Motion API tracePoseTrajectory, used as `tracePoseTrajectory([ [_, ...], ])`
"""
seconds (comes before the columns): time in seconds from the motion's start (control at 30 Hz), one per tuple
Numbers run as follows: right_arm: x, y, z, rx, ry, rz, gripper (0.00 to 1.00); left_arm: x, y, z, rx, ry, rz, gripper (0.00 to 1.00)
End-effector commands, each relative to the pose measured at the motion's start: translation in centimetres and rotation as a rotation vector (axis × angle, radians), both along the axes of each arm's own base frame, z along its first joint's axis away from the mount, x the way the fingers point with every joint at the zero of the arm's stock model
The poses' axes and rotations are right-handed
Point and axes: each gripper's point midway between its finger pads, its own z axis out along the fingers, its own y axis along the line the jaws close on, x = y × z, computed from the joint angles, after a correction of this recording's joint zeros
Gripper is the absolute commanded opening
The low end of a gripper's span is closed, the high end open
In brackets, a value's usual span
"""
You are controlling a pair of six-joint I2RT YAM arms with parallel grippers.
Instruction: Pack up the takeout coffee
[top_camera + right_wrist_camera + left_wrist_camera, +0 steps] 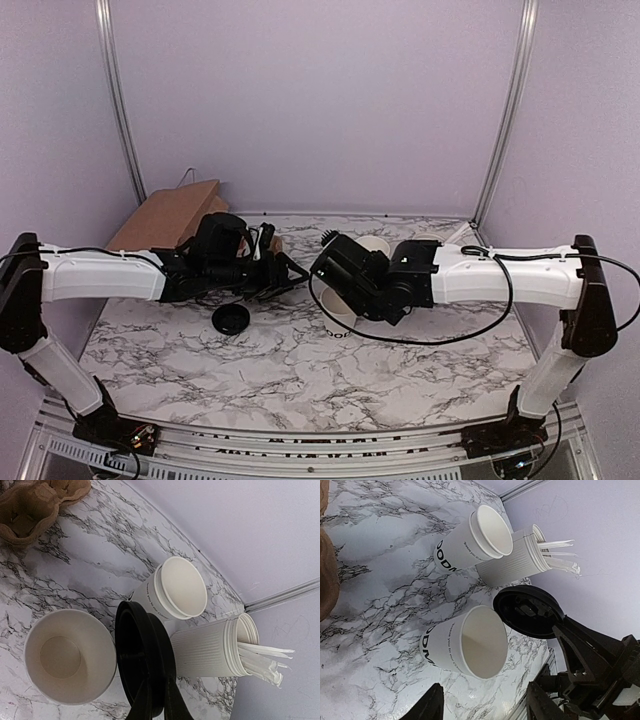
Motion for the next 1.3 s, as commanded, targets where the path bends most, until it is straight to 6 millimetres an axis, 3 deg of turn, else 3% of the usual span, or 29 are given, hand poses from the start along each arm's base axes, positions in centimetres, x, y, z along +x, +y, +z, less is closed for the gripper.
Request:
tracePoseTrajectory([
  [0.0,0.2,1.0,1.1,0.036,-0.024,0.008,0.07,-0.7,-0.2,-2.2,0.035,0.018,-0.032,0.52],
  [0.43,0.2,1.1,2.0,0.050,-0.034,0.004,0.08,-1.8,-1.5,-5.3,0.090,0.060,-0.100,0.36],
  [0.77,0.0,1.3,2.2,0.057,-0.034,0.006,0.09,-3.0,-2.5,-6.7,0.115,0.079,-0.141,0.33],
  [1.27,-0.3,1.6,1.4,0.036,-0.027,0.010,0.09,-3.6,-3.5,-7.4,0.126,0.084,-0.160,0.33],
])
